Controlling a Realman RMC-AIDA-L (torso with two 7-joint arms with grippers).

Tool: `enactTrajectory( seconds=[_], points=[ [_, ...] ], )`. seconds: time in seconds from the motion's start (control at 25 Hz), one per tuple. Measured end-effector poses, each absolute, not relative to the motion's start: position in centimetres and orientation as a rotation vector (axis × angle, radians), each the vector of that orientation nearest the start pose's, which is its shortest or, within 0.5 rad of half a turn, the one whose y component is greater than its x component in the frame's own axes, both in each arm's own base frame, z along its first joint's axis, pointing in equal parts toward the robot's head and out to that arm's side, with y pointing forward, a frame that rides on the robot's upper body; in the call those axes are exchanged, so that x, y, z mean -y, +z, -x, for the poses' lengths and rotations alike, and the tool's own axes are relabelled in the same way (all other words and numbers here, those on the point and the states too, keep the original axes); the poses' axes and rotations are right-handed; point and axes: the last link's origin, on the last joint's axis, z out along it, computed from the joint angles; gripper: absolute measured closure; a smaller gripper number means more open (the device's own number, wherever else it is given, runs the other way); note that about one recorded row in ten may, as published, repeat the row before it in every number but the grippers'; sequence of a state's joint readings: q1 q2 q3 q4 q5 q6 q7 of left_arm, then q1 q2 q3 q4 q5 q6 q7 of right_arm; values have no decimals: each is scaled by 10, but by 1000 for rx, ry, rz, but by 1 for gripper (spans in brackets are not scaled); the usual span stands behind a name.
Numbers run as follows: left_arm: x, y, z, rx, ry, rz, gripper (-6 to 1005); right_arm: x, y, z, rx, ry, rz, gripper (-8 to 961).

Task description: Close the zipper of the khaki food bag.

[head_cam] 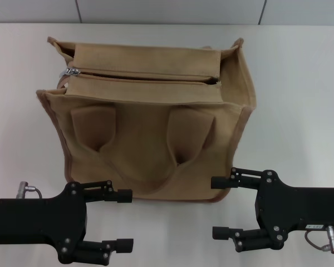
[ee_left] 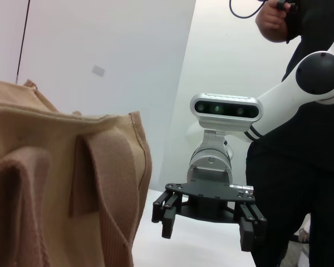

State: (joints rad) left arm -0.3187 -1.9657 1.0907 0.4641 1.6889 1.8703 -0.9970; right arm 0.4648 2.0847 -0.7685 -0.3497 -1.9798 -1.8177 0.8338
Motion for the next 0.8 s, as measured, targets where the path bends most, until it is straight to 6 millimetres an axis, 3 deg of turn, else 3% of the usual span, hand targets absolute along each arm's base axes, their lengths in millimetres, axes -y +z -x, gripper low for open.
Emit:
enactTrajectory(
  seconds=[0.8],
  points=[
    [-217,3,291,322,-1062,2951,204,-241,-48,-261,-180,1065,2934,151]
  ],
)
